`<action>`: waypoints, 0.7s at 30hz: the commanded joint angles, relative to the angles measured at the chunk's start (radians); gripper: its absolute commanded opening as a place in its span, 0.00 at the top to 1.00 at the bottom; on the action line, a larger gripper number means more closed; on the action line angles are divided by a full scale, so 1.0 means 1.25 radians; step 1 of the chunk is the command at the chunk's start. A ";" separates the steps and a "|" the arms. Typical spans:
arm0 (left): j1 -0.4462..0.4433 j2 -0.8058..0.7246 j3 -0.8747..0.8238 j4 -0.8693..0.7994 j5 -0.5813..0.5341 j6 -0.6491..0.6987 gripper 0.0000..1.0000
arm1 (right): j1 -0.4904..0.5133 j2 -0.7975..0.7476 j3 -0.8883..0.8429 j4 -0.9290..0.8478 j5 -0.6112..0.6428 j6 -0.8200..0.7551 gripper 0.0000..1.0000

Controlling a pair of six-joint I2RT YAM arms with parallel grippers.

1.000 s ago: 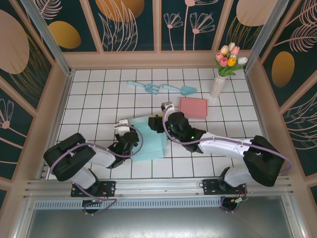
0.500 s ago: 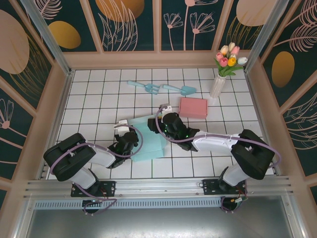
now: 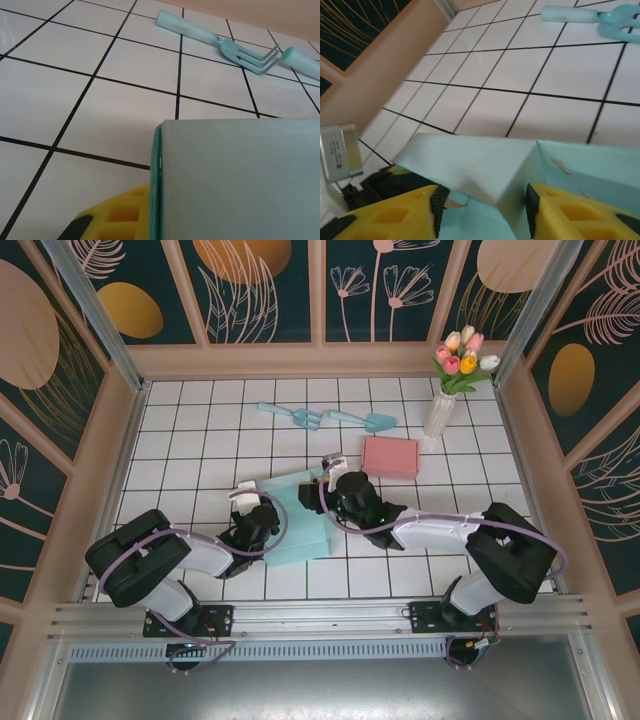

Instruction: Fold the paper box

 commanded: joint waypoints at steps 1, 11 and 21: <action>-0.003 -0.024 0.030 -0.051 0.006 -0.027 1.00 | -0.025 -0.036 -0.040 -0.035 0.062 -0.058 0.51; -0.002 -0.028 0.045 -0.065 0.042 -0.022 1.00 | -0.134 -0.009 -0.070 -0.014 0.002 -0.038 0.48; -0.003 -0.030 0.051 -0.074 0.048 -0.028 1.00 | -0.138 0.093 -0.048 0.058 -0.105 -0.003 0.49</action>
